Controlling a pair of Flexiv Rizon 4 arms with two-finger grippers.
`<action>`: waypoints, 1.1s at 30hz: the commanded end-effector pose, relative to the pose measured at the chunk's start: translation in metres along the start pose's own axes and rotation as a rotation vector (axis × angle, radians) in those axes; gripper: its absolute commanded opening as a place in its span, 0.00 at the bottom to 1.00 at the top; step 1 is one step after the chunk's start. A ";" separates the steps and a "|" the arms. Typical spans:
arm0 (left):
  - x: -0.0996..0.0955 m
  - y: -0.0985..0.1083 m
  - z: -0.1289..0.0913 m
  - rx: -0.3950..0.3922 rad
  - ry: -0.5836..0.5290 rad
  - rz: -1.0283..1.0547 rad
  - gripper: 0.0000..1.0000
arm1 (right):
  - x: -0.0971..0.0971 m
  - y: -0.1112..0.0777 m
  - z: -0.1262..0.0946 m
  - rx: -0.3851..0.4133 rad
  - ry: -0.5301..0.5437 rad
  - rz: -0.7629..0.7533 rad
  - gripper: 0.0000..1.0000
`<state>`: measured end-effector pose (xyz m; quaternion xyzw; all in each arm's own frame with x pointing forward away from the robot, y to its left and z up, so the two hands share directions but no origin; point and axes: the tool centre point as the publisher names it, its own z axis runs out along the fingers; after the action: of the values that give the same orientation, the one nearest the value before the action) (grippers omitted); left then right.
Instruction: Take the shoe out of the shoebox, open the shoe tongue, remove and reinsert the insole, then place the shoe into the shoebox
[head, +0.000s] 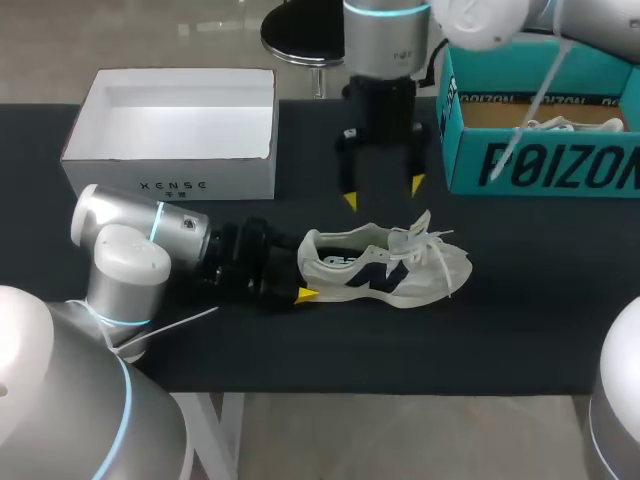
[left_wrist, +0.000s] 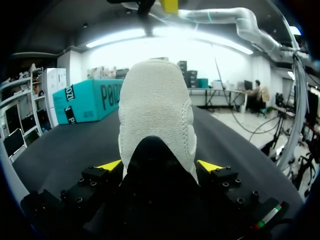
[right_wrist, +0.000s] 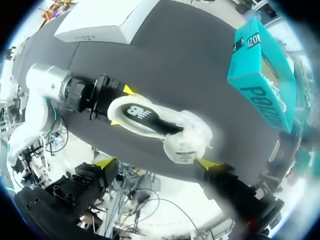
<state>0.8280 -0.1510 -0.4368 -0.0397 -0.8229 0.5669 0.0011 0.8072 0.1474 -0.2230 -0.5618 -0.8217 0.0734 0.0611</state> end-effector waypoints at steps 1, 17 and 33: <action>0.001 0.002 0.001 -0.003 0.000 0.000 0.00 | 0.004 0.004 -0.007 0.043 -0.323 -0.102 1.00; 0.001 0.002 0.001 -0.003 0.000 0.000 0.00 | -0.004 0.000 -0.006 -0.088 -0.258 -0.092 1.00; 0.001 0.002 0.001 -0.003 0.000 0.000 0.00 | -0.005 0.004 -0.015 -0.020 -0.278 -0.148 1.00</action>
<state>0.8280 -0.1509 -0.4368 -0.0396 -0.8228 0.5669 0.0011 0.8142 0.1433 -0.2088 -0.4842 -0.8628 0.1353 -0.0532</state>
